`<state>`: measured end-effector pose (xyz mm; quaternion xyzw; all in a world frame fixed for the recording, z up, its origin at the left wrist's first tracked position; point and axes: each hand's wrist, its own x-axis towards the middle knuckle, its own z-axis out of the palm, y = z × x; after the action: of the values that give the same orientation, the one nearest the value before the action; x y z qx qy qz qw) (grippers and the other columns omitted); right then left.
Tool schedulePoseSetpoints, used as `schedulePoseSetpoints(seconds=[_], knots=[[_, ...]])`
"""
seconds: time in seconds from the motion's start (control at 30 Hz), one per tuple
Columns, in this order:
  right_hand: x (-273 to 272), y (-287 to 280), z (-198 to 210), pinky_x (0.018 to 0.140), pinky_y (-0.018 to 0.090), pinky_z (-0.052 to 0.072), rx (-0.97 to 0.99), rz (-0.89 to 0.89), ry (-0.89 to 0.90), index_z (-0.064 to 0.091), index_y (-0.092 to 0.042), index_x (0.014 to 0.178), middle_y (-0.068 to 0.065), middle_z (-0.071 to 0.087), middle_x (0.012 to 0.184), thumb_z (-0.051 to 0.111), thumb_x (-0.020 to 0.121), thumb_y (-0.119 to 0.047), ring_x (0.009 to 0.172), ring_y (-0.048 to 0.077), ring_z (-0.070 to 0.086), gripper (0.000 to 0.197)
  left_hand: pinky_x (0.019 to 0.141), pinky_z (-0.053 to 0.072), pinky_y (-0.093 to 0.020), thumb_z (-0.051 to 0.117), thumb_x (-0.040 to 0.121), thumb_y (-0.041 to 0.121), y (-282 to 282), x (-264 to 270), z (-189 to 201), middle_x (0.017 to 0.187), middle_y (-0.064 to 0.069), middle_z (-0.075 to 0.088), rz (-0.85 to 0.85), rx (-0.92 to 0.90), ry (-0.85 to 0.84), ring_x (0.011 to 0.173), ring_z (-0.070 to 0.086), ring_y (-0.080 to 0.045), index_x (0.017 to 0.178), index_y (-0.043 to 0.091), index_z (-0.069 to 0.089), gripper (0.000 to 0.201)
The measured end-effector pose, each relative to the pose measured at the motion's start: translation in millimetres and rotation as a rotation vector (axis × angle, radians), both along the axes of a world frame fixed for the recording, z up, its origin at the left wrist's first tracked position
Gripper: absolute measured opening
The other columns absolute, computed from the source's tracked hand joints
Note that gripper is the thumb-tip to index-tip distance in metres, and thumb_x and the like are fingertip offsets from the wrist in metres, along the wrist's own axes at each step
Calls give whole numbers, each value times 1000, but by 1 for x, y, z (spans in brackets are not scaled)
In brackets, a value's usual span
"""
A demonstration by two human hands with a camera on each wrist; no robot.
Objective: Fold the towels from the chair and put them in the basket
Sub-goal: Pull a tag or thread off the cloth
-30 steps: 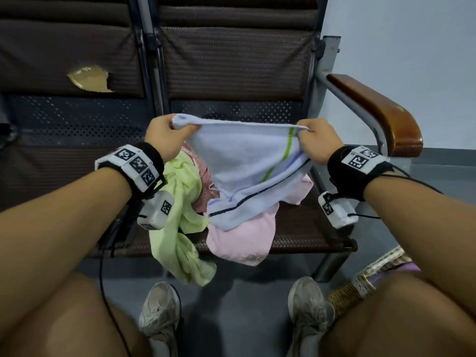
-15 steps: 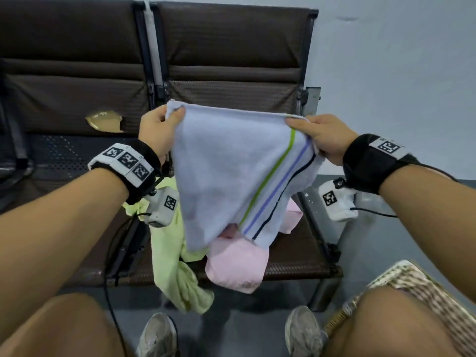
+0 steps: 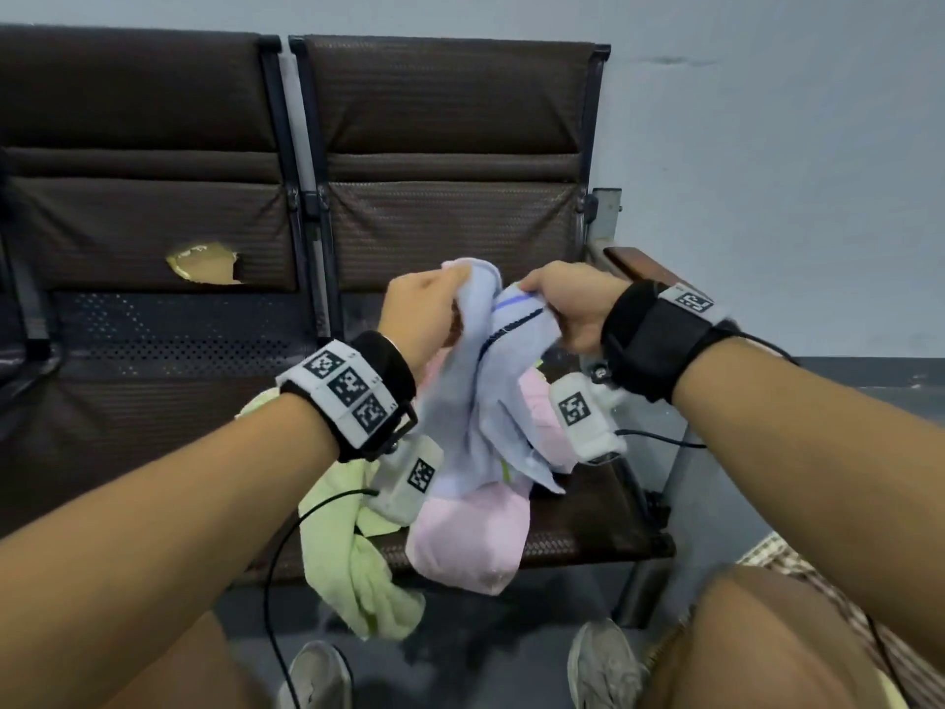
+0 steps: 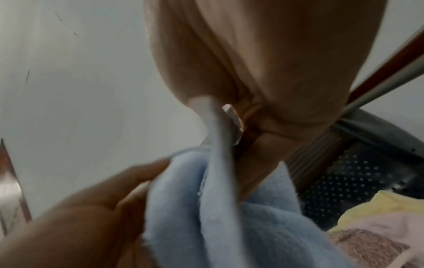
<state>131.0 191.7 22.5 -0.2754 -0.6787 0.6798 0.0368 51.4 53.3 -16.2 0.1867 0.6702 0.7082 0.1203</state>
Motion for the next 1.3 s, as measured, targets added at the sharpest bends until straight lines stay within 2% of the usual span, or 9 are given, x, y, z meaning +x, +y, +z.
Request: schedulePoseSetpoints(seconds=[0.13, 0.33, 0.5, 0.6, 0.73, 0.93, 1.07, 1.17, 1.3], knots=[[4, -10, -5, 80, 41, 54, -58, 182, 6, 61, -3, 91, 19, 61, 82, 52, 99, -22, 79, 30, 61, 22, 50, 45, -21, 65, 90, 22, 5, 27, -2, 63, -6, 59, -278, -115, 83, 53, 53, -11, 74, 9, 71, 22], [8, -1, -6, 76, 36, 51, 166, 128, 47, 64, -3, 117, 19, 64, 114, 47, 90, 4, 100, 30, 60, 32, 65, 48, -32, 51, 78, -3, 1, -1, -4, 87, -12, 64, 49, -88, 34, 73, 58, -23, 102, 7, 63, 28], [11, 5, 6, 83, 34, 55, 128, 273, 143, 64, -6, 126, 16, 69, 110, 39, 87, 10, 93, 23, 65, 50, 82, 41, -33, 58, 73, 11, -11, -18, 3, 97, -13, 61, -468, -168, -172, 85, 52, -30, 106, 7, 66, 34], [8, 21, 11, 88, 39, 54, 336, 270, 102, 67, -2, 119, 16, 71, 111, 53, 92, -5, 93, 25, 66, 30, 98, 46, -41, 65, 88, 15, -10, -33, 10, 130, -15, 64, -447, -56, -133, 113, 62, -30, 127, 7, 63, 40], [-3, 49, 19, 57, 27, 47, 993, 224, -60, 73, -7, 85, 4, 65, 74, 78, 81, -29, 65, 17, 58, 22, 90, 55, -45, 66, 92, 7, 7, -46, 18, 119, -25, 67, -175, -132, 170, 100, 65, -29, 118, -3, 65, 28], [-27, 64, 23, 55, 24, 38, 1053, -119, 238, 59, -17, 75, 0, 54, 68, 70, 85, -26, 62, 12, 49, 17, 83, 59, -33, 66, 90, 10, 23, -69, 38, 102, -12, 74, 74, -97, 397, 92, 70, -18, 106, 4, 73, 18], [-27, 63, 12, 69, 28, 40, 1058, 20, 344, 56, -21, 85, -2, 57, 80, 55, 94, -19, 75, 14, 51, 9, 70, 56, -24, 73, 82, 2, 11, -76, 28, 83, 0, 71, 41, -39, 371, 74, 65, -5, 84, 16, 70, 14], [-19, 59, -20, 64, 30, 38, 1063, 195, 234, 60, -15, 76, -2, 52, 69, 51, 96, -17, 66, 13, 46, 22, 71, 49, -31, 76, 76, -6, -7, -75, -11, 76, -5, 63, -63, -169, 265, 74, 57, -16, 72, 15, 62, 26], [1, 42, -77, 59, 31, 33, 1056, 518, -106, 55, -4, 73, 9, 48, 68, 52, 98, -20, 62, 18, 41, 29, 85, 52, -41, 66, 87, -3, -30, -53, -77, 100, -17, 68, -377, -486, 105, 91, 62, -25, 101, 5, 67, 16]])
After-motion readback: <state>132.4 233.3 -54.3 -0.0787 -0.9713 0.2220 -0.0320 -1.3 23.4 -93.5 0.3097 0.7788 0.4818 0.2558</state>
